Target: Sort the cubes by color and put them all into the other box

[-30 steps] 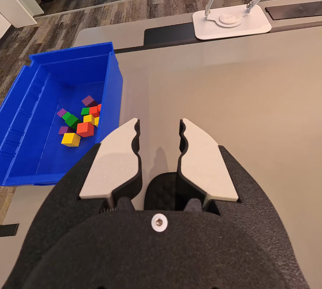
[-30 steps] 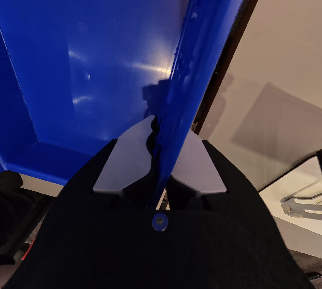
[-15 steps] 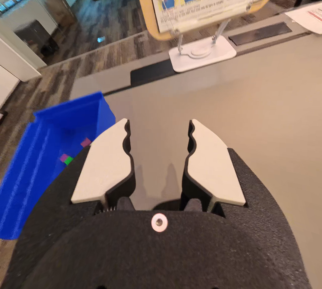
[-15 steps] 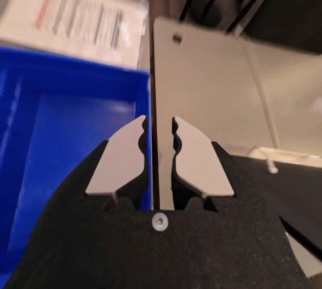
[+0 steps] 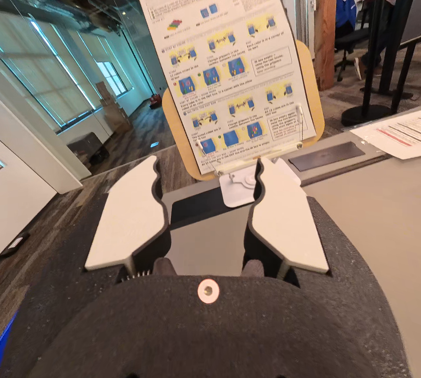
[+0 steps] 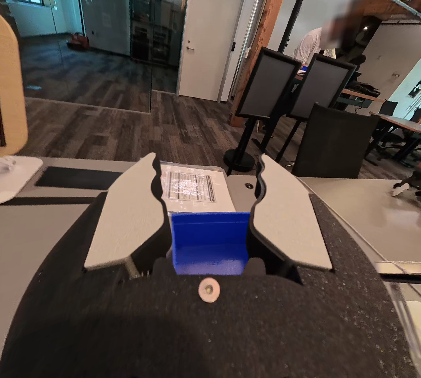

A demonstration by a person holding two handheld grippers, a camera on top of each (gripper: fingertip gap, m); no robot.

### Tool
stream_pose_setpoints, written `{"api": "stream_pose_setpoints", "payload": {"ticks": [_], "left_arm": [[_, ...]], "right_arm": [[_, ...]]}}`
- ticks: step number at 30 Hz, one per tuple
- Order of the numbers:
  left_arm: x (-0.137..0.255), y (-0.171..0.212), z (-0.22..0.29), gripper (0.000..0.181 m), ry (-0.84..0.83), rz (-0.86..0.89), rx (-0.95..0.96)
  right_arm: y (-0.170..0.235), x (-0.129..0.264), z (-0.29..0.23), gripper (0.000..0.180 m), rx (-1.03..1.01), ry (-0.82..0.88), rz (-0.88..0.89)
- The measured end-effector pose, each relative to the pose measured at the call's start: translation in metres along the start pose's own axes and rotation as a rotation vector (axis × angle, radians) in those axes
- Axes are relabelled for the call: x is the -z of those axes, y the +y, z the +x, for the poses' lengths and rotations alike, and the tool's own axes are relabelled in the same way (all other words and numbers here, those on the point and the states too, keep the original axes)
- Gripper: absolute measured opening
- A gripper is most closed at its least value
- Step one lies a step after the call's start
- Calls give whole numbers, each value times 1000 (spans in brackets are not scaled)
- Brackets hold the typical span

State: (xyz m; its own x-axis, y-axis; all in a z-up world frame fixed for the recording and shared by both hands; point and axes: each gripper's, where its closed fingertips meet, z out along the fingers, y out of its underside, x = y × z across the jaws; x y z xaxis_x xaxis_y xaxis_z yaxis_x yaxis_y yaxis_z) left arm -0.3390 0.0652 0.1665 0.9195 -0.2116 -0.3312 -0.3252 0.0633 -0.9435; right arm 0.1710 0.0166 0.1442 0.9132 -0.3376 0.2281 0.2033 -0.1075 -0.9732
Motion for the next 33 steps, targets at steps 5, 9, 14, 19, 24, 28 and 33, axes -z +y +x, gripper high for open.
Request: {"api": "stream_pose_setpoints", "payload": {"ticks": [5, 9, 14, 19, 24, 28, 33], "left_arm": [[-15, -13, -1, 77, -6, 13, 5], [-22, 2, -18, 70, -114, 19, -15], [-40, 48, -29, 66, -153, -44, -18], [-57, 75, -34, 65, -154, -97, 19], [-65, 92, -36, 64, -186, -116, 3], [-66, 93, -40, 63, -212, -122, 28], [-63, 98, -42, 60, -242, -142, 21]], "right_arm": [[-10, -5, -41, 81, -16, -42, 29], [-6, -13, -69, 78, -47, -77, 13], [13, -17, -86, 65, -46, -45, 2], [28, -26, -107, 63, -50, -62, -3], [33, -27, -130, 58, -53, -114, -2], [27, -27, -150, 50, -34, -181, 14], [32, -25, -179, 44, -65, -302, -34]]}}
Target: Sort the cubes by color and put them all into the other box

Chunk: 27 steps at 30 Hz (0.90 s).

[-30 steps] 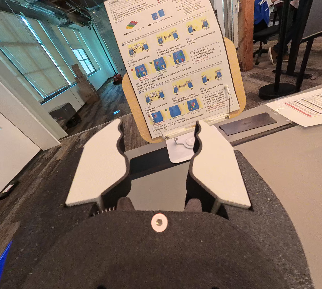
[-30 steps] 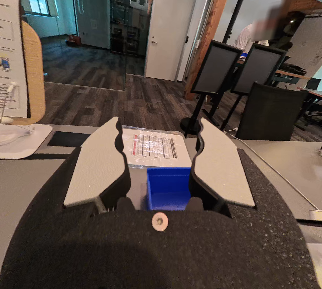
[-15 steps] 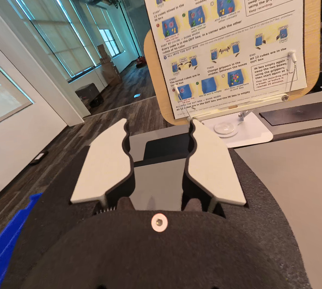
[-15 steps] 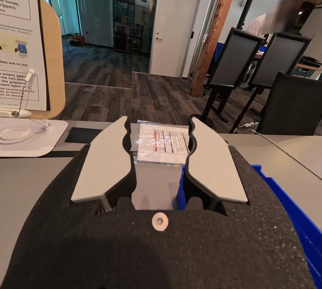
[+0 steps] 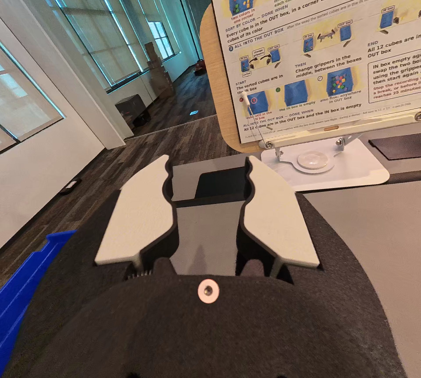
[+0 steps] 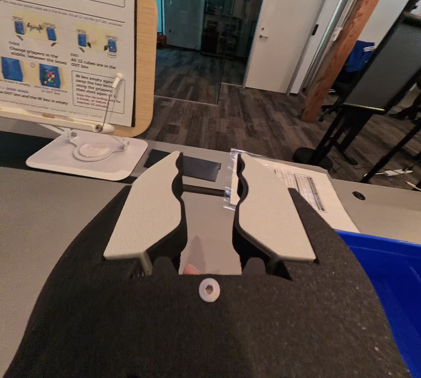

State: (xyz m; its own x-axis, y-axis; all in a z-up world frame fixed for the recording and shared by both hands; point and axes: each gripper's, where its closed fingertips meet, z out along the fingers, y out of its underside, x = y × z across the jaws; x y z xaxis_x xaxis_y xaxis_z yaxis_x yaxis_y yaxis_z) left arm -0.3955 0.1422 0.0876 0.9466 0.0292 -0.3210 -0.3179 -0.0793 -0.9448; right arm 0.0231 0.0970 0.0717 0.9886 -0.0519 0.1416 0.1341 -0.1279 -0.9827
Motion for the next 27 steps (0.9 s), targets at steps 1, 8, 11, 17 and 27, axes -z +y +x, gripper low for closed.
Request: {"api": "stream_pose_setpoints", "payload": {"ticks": [1, 8, 11, 17, 27], "left_arm": [[0, 0, 0, 60, 1, -2, 4], [1, 0, 4, 62, 43, 1, 34], [3, 0, 0, 62, 40, 2, 49], [14, -7, 1, 58, 131, 0, 92], [76, -25, -73, 33, 331, 4, 88]], "right_arm": [[0, -1, -4, 44, -1, -21, -8], [-21, 7, -25, 22, -105, -140, 114], [-27, 9, -26, 21, -135, -171, 149], [-26, 14, -24, 10, -111, -207, 144], [-11, 12, -17, 10, 45, -248, 76]]}}
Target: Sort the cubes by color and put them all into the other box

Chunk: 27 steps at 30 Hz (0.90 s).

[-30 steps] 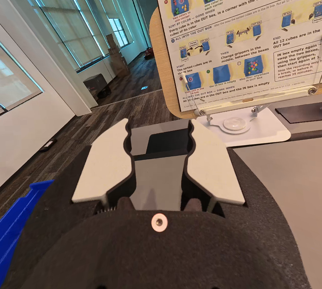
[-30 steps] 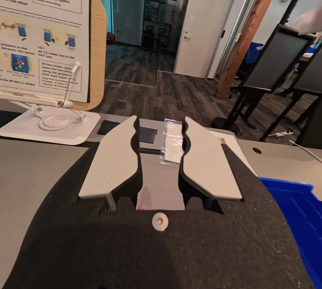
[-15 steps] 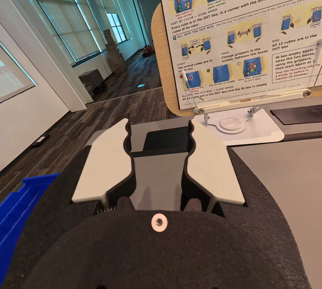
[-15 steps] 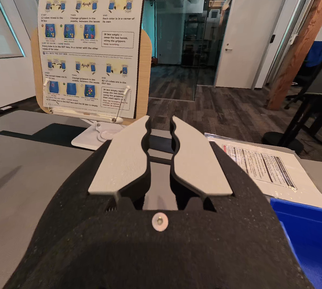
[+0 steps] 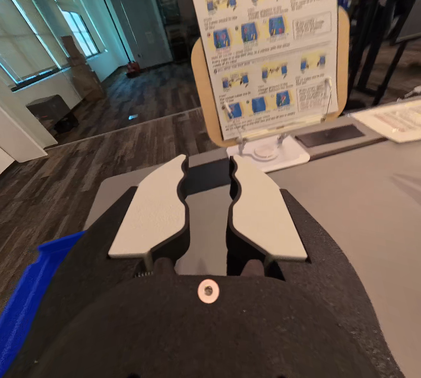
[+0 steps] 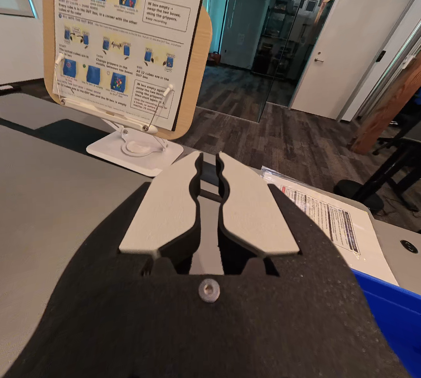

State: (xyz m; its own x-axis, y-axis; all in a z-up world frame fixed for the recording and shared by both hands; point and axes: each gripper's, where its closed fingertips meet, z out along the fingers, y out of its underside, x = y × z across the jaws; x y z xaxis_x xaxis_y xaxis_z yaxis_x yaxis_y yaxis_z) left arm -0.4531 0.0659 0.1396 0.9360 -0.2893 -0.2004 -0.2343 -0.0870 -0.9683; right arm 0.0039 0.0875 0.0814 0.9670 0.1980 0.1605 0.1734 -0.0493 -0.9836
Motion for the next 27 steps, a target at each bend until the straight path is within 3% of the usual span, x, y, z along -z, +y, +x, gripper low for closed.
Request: {"api": "stream_pose_setpoints", "payload": {"ticks": [6, 12, 19, 27], "left_arm": [[47, 96, -114, 32, -76, -474, -182], [98, 226, -183, 44, -103, -920, -31], [95, 290, -176, 58, -58, -1071, 143], [95, 323, -181, 58, -90, -1199, 184]], "right_arm": [[8, 0, -7, 12, -78, -118, -47], [19, 0, -4, 14, -91, -149, -99], [31, -1, -6, 14, -98, -173, -150], [38, 0, -5, 15, -93, -180, -175]]}}
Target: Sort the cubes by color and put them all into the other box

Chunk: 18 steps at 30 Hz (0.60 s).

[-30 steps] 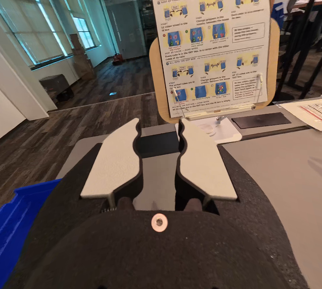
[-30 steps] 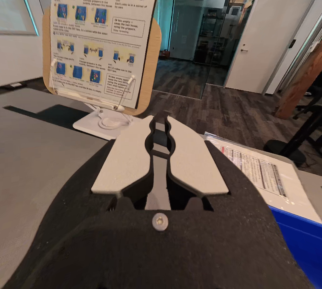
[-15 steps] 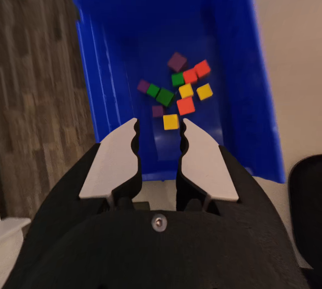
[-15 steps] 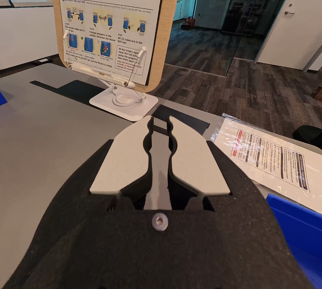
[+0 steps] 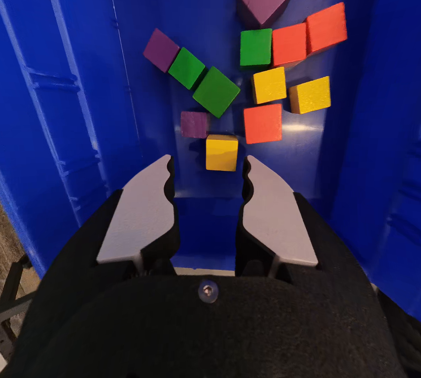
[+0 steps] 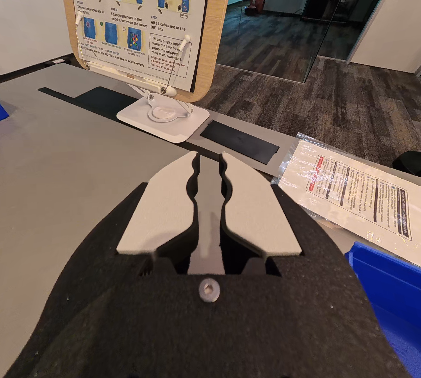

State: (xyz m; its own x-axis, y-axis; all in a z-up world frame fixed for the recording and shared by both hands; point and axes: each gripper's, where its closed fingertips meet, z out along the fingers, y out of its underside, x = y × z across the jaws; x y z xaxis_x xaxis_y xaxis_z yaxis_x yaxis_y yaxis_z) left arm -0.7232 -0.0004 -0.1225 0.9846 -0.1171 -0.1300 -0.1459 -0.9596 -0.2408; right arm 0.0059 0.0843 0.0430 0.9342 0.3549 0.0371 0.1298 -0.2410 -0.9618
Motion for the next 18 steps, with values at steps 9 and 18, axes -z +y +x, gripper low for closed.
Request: {"api": "stream_pose_setpoints", "payload": {"ticks": [9, 18], "left_arm": [[-13, 4, -2, 46, 13, -23, 36], [0, -3, -6, 28, 11, 68, 28]], "right_arm": [[8, 0, 5, 15, -15, -7, -24], [14, -3, 4, 15, -16, -19, -52]]}}
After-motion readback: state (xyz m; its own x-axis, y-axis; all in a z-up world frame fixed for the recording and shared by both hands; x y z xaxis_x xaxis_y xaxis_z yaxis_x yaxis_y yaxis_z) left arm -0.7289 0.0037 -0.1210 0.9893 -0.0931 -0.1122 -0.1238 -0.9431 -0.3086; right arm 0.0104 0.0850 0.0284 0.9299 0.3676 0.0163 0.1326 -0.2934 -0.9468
